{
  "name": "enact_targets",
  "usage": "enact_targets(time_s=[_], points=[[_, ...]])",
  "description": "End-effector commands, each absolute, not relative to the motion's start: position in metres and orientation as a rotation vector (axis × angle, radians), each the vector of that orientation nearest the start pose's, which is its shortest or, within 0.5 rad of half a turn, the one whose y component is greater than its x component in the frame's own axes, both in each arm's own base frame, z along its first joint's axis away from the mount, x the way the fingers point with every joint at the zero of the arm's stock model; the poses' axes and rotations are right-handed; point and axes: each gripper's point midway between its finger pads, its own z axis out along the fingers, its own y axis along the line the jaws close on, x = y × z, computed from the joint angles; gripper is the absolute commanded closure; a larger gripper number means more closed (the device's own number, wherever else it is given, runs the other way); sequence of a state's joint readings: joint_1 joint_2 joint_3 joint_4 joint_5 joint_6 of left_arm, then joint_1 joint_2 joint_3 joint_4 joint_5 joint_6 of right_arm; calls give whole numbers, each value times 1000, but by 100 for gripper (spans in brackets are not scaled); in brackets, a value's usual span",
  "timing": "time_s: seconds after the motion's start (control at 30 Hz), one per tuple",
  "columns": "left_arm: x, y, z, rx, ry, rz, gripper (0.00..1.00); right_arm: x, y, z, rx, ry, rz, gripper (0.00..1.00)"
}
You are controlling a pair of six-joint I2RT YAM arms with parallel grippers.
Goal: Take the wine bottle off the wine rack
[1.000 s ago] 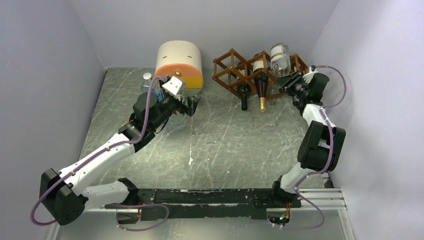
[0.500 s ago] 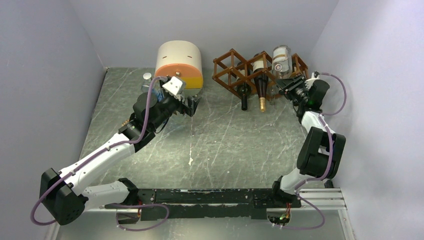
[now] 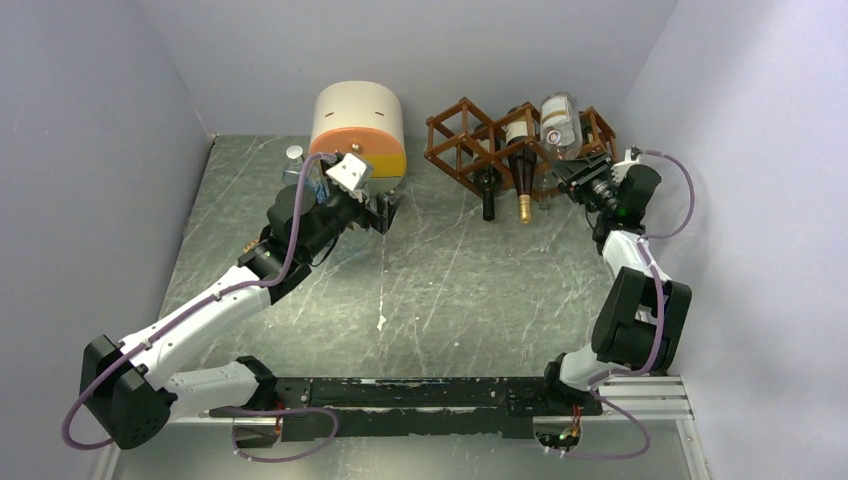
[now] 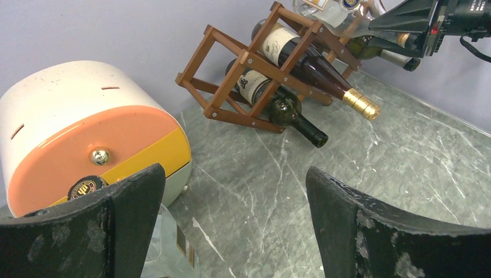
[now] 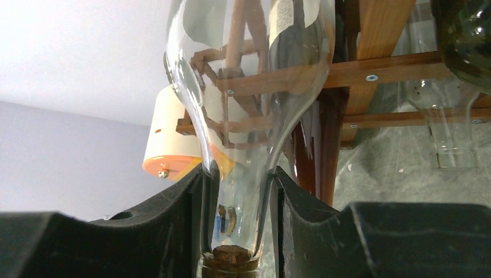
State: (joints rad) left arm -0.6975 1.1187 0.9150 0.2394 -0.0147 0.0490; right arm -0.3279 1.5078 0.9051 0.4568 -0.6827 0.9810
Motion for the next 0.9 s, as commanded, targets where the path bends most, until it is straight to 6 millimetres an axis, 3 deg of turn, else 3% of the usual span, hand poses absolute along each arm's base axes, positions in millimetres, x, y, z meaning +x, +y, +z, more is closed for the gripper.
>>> enact_targets(time_s=[0.0,0.5,0.87], points=[[312,-265,331,584,1434,-531,5,427,9,325,303,1479,1036,100],[310,-269,329,593,1441,-550,6,410,19,334,369,1421,1178,100],[309,-268,332,592,1433,-554,6,401,18,362,355,1366,1154,100]])
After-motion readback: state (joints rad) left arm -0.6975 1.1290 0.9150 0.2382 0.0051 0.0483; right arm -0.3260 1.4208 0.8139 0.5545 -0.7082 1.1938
